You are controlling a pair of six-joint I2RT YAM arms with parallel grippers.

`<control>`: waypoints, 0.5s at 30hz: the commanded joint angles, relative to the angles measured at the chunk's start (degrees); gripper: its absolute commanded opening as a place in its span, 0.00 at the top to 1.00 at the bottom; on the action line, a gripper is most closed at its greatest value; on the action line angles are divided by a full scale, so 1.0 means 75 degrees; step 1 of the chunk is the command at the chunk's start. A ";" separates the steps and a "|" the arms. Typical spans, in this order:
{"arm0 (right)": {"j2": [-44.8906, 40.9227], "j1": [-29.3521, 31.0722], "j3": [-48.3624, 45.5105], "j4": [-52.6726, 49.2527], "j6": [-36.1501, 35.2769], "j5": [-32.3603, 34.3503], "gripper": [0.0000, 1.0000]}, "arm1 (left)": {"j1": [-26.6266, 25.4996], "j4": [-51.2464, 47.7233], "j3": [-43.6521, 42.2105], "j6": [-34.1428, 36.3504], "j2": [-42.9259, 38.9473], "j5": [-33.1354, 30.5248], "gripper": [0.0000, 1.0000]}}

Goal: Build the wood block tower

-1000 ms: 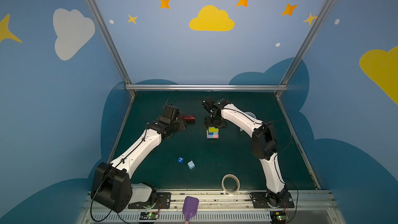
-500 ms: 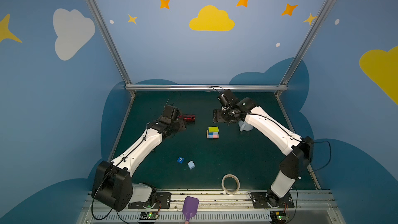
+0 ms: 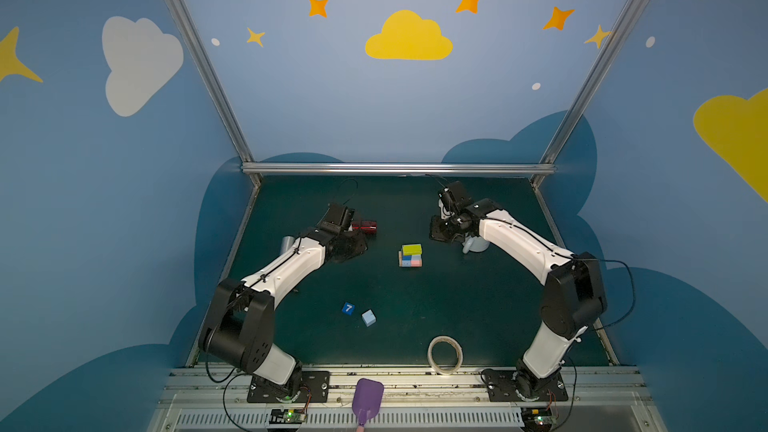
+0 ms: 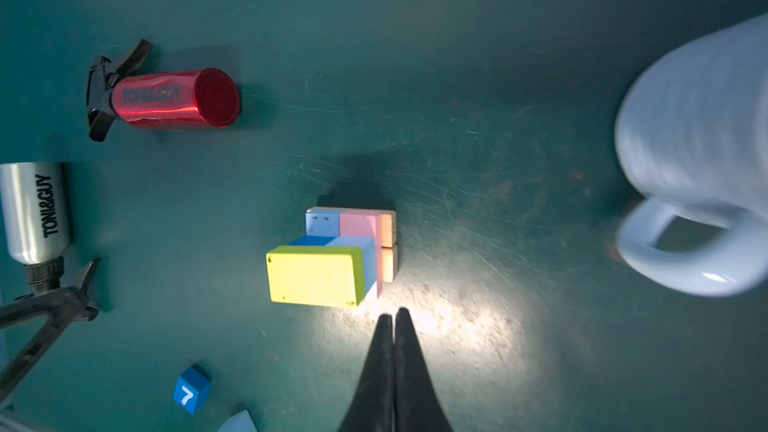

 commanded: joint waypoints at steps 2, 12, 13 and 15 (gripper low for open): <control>0.0280 -0.0056 -0.0186 0.0467 0.0019 -0.0441 1.00 | -0.0224 0.0239 0.0452 -0.0116 0.0522 0.0386 0.96; 0.0323 -0.0063 -0.0885 0.1104 0.0319 -0.0704 1.00 | -0.0377 0.0246 0.0791 -0.0227 0.1141 0.0224 0.96; 0.0323 -0.0067 -0.0917 0.1143 0.0331 -0.0732 1.00 | -0.0377 0.0243 0.0814 -0.0234 0.1168 0.0225 0.95; 0.0291 -0.0063 -0.0960 0.1186 0.0365 -0.0748 1.00 | -0.0389 0.0233 0.0856 -0.0245 0.1258 0.0247 0.96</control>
